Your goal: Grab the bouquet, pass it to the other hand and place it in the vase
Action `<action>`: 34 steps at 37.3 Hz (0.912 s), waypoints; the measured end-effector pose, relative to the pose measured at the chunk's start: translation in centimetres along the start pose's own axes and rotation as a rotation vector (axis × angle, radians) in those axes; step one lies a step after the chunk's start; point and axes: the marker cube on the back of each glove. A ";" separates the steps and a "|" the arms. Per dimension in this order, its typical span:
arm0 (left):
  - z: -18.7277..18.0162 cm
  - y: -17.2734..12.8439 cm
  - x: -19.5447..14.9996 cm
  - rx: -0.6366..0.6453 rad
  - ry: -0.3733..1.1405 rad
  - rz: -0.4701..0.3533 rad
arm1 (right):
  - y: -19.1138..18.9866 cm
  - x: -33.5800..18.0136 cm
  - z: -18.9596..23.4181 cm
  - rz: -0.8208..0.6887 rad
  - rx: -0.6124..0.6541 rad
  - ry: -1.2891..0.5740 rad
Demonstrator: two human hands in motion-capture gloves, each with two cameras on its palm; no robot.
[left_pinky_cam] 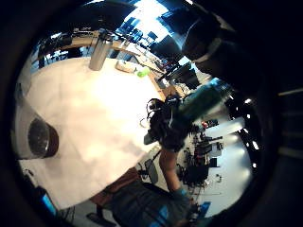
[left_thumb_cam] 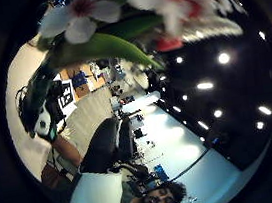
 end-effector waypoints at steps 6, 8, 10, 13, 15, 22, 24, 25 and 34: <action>0.7 -1.3 0.1 0.060 0.012 0.080 | -0.5 -0.7 2.8 -0.184 -0.078 -0.004; 0.5 -1.9 0.2 0.057 0.039 0.148 | -0.4 -1.1 3.6 -0.197 -0.100 -0.020; 0.3 -2.0 0.1 0.050 0.113 0.085 | -0.4 -1.2 4.3 -0.215 -0.113 -0.006; -0.1 -1.7 0.5 0.056 0.172 -0.022 | 0.0 -1.2 5.3 -0.152 -0.134 -0.051; -0.3 -1.6 0.7 0.067 0.164 -0.042 | -0.2 -0.9 5.6 -0.175 -0.143 -0.057; -0.4 -1.8 -0.4 0.121 0.212 -0.040 | -0.1 -0.8 6.8 -0.173 -0.160 -0.104; -0.5 -1.8 -0.6 0.140 0.223 -0.043 | 0.2 -1.2 7.1 -0.129 -0.167 -0.149; -0.5 -1.9 -0.7 0.149 0.225 -0.043 | 0.2 -1.3 7.1 -0.124 -0.169 -0.150; -0.7 -2.4 1.3 0.170 0.181 -0.012 | 0.1 -1.1 6.4 -0.115 -0.199 -0.067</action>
